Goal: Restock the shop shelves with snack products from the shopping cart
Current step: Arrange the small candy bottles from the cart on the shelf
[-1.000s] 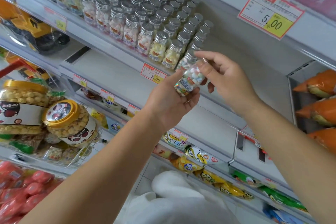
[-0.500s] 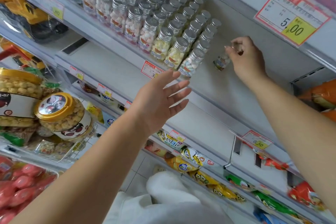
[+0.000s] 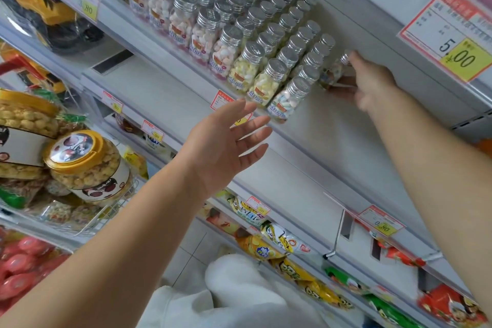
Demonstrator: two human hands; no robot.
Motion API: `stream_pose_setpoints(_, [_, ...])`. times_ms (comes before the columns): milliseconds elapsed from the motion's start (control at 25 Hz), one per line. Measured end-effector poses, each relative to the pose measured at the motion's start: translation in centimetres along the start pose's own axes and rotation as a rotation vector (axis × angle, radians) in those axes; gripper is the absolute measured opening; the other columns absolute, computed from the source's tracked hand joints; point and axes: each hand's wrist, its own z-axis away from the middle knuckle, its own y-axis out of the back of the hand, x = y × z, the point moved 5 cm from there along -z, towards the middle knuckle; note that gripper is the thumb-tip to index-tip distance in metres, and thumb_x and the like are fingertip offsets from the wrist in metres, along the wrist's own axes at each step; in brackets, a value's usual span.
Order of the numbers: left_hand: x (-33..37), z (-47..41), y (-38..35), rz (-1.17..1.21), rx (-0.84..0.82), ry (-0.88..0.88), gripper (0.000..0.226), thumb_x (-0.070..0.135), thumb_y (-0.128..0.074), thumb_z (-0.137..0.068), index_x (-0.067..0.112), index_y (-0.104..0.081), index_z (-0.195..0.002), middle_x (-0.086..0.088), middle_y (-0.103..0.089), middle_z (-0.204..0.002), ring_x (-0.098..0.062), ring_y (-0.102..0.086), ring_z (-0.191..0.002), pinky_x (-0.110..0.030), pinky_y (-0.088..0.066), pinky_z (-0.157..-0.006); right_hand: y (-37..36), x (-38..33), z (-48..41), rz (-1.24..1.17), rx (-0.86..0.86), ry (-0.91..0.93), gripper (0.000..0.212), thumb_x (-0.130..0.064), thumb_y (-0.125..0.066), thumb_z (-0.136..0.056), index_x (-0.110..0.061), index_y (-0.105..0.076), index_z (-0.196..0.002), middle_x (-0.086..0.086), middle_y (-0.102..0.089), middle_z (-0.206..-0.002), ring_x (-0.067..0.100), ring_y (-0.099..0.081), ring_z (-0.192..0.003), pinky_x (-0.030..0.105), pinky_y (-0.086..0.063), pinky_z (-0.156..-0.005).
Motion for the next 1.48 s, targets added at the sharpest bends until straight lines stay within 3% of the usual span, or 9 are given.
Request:
stream_pose_setpoints(280, [-1.4, -0.1, 2.3, 0.046, 0.044, 0.031, 0.03, 0.034, -0.052, -0.099, 0.018, -0.064, -0.122, -0.005, -0.071, -0.105, -0.018, -0.068, -0.087, -0.031, -0.056, -0.075, -3.1, -2.1, -2.2, 0.033, -0.066, 0.001, 0.026, -0.046, -0.052, -0.097, -0.023, -0.063, -0.095, 0.007, -0.072, -0.103, 0.027, -0.071, -0.093, 0.041, -0.061, -0.072])
stream_pose_setpoints(560, [-1.5, 0.4, 3.5, 0.063, 0.078, 0.024, 0.031, 0.034, -0.051, -0.1, 0.018, -0.064, -0.124, -0.006, -0.071, -0.105, -0.018, -0.069, -0.087, -0.032, -0.055, -0.076, -4.0, -2.3, -2.7, 0.082, -0.053, -0.005, 0.032, -0.051, -0.047, -0.098, -0.024, -0.064, -0.094, 0.002, -0.072, -0.101, 0.024, -0.071, -0.091, 0.043, -0.06, -0.077])
stream_pose_setpoints(720, [-1.1, 0.6, 3.8, 0.051, 0.07, 0.028, 0.032, 0.034, -0.051, -0.1, 0.017, -0.064, -0.124, -0.006, -0.072, -0.105, -0.018, -0.069, -0.087, -0.032, -0.056, -0.076, -3.1, -1.7, -1.5, 0.061, 0.057, -0.027, 0.044, -0.052, -0.039, -0.099, -0.019, -0.06, -0.118, 0.006, -0.068, -0.1, 0.025, -0.069, -0.083, 0.039, -0.061, -0.07])
stream_pose_setpoints(800, [-0.8, 1.0, 4.0, 0.033, 0.062, 0.032, 0.032, 0.034, -0.052, -0.1, 0.017, -0.064, -0.124, -0.006, -0.072, -0.105, -0.018, -0.069, -0.088, -0.031, -0.056, -0.076, -1.6, -1.2, 0.9, 0.05, 0.2, 0.044, 0.043, -0.044, -0.037, -0.101, -0.013, -0.06, -0.121, 0.003, -0.063, -0.089, 0.02, -0.064, -0.073, 0.03, -0.056, -0.06])
stream_pose_setpoints(960, [0.1, 3.0, 6.3, 0.043, 0.123, 0.006, 0.029, 0.033, -0.054, -0.099, 0.016, -0.065, -0.12, -0.005, -0.072, -0.104, -0.017, -0.069, -0.087, -0.03, -0.057, -0.074, 0.0, 0.1, 11.9, -0.058, 0.355, 0.384, 0.02, -0.025, -0.04, -0.091, -0.027, -0.061, -0.091, -0.003, -0.059, -0.076, 0.009, -0.053, -0.062, 0.026, -0.042, -0.056])
stream_pose_setpoints(1040, [0.0, 4.1, 8.7, 0.1, 0.195, 0.001, 0.026, 0.033, -0.053, -0.1, 0.016, -0.065, -0.117, -0.005, -0.072, -0.102, -0.016, -0.068, -0.085, -0.028, -0.057, -0.071, -1.3, 1.1, 18.3, -0.069, 0.279, 0.49, 0.022, -0.019, -0.042, -0.096, -0.032, -0.059, -0.09, -0.005, -0.058, -0.075, 0.007, -0.052, -0.063, 0.024, -0.042, -0.056])
stream_pose_setpoints(1160, [-1.0, 6.0, 13.4, 0.19, 0.334, -0.006, 0.019, 0.032, -0.05, -0.101, 0.018, -0.062, -0.109, -0.004, -0.07, -0.096, -0.015, -0.066, -0.079, -0.027, -0.053, -0.068, -6.2, 3.7, 24.8, -0.079, 0.015, 0.513, 0.023, -0.015, -0.044, -0.101, -0.031, -0.059, -0.094, -0.005, -0.059, -0.078, 0.008, -0.054, -0.066, 0.021, -0.045, -0.055])
stream_pose_setpoints(1400, [-6.8, 16.4, 27.1, 0.386, 0.81, -0.05, 0.017, 0.031, -0.049, -0.101, 0.019, -0.062, -0.099, -0.002, -0.067, -0.097, -0.014, -0.064, -0.082, -0.028, -0.05, -0.071, -20.0, 14.1, 31.0, 0.235, -0.662, 0.235, 0.027, -0.009, -0.048, -0.099, -0.034, -0.058, -0.094, 0.002, -0.065, -0.087, 0.003, -0.059, -0.064, 0.031, -0.05, -0.061])
stream_pose_setpoints(1480, [-8.7, 21.3, 31.4, 0.453, 0.914, -0.068, 0.019, 0.032, -0.048, -0.101, 0.02, -0.061, -0.095, -0.001, -0.065, -0.095, -0.014, -0.062, -0.081, -0.027, -0.048, -0.07, -23.4, 17.1, 34.0, 0.348, -0.824, 0.182, 0.028, -0.008, -0.048, -0.098, -0.035, -0.057, -0.095, 0.005, -0.064, -0.088, 0.013, -0.061, -0.07, 0.039, -0.052, -0.065])
